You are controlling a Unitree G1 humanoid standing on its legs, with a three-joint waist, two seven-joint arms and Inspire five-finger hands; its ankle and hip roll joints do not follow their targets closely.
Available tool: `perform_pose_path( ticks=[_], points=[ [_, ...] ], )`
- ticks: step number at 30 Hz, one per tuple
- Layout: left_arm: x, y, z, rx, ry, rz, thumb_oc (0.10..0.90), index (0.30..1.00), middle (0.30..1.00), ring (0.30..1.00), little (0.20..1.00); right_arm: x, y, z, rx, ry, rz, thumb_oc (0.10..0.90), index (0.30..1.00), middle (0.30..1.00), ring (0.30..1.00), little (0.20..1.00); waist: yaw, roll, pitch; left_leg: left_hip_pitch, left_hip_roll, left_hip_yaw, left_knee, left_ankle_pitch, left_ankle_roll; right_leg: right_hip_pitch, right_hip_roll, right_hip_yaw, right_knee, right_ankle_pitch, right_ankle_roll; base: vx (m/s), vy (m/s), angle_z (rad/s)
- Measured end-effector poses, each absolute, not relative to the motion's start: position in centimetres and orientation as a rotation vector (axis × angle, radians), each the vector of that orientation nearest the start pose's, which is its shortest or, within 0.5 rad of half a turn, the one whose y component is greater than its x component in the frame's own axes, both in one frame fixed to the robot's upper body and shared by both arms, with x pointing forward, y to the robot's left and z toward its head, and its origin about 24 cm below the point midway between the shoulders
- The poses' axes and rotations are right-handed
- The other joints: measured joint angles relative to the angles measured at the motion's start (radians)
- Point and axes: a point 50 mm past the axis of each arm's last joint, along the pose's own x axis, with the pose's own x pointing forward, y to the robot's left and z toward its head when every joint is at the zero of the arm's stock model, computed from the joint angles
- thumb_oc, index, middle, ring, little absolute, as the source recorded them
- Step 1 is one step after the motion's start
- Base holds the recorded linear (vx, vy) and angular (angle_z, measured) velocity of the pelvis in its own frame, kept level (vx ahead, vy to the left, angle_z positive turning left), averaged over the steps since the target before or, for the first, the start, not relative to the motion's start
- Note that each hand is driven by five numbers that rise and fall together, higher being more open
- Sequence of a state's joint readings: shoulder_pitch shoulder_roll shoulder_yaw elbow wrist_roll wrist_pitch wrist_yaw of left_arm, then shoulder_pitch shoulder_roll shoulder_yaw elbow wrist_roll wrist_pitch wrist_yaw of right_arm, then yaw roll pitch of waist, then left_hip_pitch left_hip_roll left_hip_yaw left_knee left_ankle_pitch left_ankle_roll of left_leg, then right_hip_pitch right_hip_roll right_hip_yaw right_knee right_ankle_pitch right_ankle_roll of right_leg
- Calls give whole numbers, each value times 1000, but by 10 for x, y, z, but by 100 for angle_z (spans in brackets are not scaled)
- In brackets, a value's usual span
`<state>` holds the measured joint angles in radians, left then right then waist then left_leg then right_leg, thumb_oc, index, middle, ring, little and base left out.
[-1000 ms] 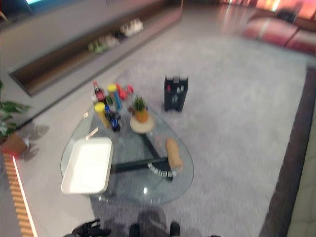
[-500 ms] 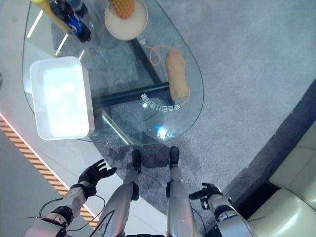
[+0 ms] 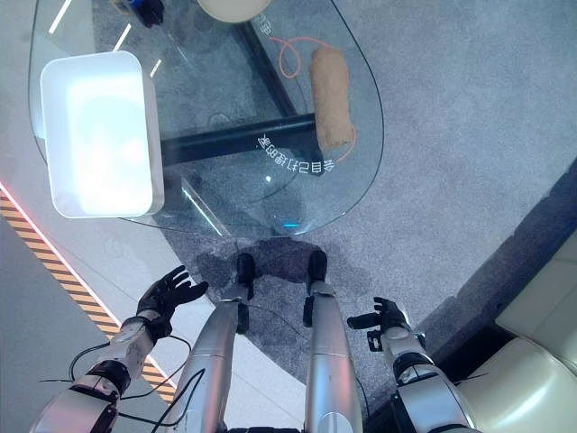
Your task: Wipe the table with a cloth and put it in the basket.
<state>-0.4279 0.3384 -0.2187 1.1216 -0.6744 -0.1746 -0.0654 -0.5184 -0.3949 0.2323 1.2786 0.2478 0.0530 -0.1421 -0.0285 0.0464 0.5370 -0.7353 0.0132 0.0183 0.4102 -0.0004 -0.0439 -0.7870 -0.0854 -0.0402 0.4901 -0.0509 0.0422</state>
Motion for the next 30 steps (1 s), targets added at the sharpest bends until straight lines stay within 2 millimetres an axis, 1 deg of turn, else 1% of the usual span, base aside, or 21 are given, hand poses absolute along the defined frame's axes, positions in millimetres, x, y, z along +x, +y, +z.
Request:
perform_pose_path(
  ticks=[6,10,11,13,15,18,19,22,26,28,30],
  points=[
    [284,236,-52,-175,484,158,800,900,900,900,900,275,-274,-57,-322,760,-312,800,900,900,900,900,-2,0,0,-23,0,0,-2,0,0,-25,1,0,-5,4,1,-16,3,-3],
    [285,238,-51,-190,480,167,800,900,900,900,900,284,-278,-47,-297,693,-365,800,900,900,900,900,-1,0,0,-23,-1,1,-6,0,0,-28,-1,0,-5,7,-1,0,0,0],
    [286,239,-49,-185,475,167,800,900,900,900,900,294,-283,-33,-280,629,-416,800,900,900,900,900,-1,0,0,-25,-2,1,-6,0,0,-31,-1,-1,-6,11,-5,0,0,0],
    [288,241,-47,-181,468,169,800,900,900,900,900,308,-288,-13,-270,537,-463,800,900,900,900,900,1,0,0,-28,-1,1,-7,0,0,-33,-1,-2,-6,11,-6,0,0,0],
    [292,242,-42,-173,455,167,800,900,900,900,900,329,-297,24,-266,386,-538,800,900,900,900,900,4,0,1,-37,0,0,-7,1,0,-42,0,-4,-7,12,-8,0,0,0],
    [295,240,-40,-173,447,161,800,900,900,900,900,351,-303,78,-245,156,-628,800,900,900,900,900,21,1,3,-38,1,0,-8,5,-1,-43,2,-4,-8,19,-11,0,0,0],
    [295,239,-40,-173,445,159,800,900,900,900,900,355,-304,91,-234,102,-654,800,900,900,900,900,26,1,3,-38,2,-1,-8,5,-1,-43,3,-5,-9,20,-12,0,0,0],
    [294,237,-41,-161,453,152,800,900,900,900,900,371,-297,136,-184,-56,-699,800,900,900,900,900,30,1,3,-39,1,-2,-10,5,-1,-43,2,-6,-12,20,-14,0,0,0],
    [295,238,-40,-178,445,161,800,900,900,900,900,384,-277,180,-135,-211,-680,800,900,900,900,900,39,1,3,-53,0,-2,-13,5,-1,-51,1,-8,-23,24,-15,-1,23,-1],
    [295,237,-40,-178,446,159,800,900,900,900,900,386,-268,190,-144,-247,-659,800,900,900,900,900,40,1,3,-57,-1,-1,-15,5,-1,-55,0,-7,-22,25,-14,0,0,0],
    [296,237,-40,-178,444,159,800,900,900,900,900,389,-254,198,-170,-266,-613,800,900,900,900,900,45,1,3,-56,-3,-1,-24,6,-1,-56,-2,-8,-24,25,-15,3,17,1]
  ],
)
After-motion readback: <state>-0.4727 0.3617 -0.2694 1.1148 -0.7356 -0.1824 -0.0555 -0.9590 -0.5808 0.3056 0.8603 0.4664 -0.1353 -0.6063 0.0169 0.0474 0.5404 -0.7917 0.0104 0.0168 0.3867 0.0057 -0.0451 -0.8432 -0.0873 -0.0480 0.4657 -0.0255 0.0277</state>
